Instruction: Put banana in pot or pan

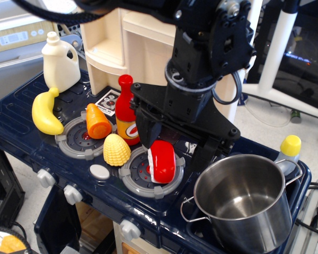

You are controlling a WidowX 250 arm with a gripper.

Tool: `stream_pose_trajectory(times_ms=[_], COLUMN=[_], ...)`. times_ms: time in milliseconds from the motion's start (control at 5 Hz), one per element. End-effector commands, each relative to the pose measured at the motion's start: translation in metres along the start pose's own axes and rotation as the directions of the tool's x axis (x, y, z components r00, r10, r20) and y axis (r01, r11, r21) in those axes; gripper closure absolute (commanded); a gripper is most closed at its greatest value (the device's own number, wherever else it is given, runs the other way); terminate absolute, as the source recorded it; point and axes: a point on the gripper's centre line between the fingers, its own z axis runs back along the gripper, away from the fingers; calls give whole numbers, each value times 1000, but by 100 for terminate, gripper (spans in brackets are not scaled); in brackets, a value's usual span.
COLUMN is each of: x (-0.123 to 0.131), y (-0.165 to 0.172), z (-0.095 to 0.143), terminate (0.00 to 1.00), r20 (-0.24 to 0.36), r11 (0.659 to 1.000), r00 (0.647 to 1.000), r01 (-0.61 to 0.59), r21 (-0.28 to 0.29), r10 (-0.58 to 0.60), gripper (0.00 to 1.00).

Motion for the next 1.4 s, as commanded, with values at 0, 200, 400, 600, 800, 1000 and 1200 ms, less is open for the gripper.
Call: stream_pose_trajectory(times_ms=[0, 200, 400, 600, 800, 1000, 1200], x=[0, -3, -6, 4, 15, 28, 31], y=[0, 30, 62, 112, 144, 164, 176], z=[0, 3, 3, 7, 5, -8, -24], terminate=[0, 0, 0, 0, 0, 0, 0], r20=[0, 2, 28, 19, 34, -18, 9], r11=[1000, 999, 992, 964, 928, 871, 831], r00=[1000, 1000, 999, 987, 968, 909, 866], r01=[0, 8, -23, -161, -247, -392, -483], r21=[0, 49, 125, 213, 280, 298, 276], r10=[0, -8, 20, 160, 247, 416, 501], gripper=[0, 0, 0, 0, 0, 0, 0])
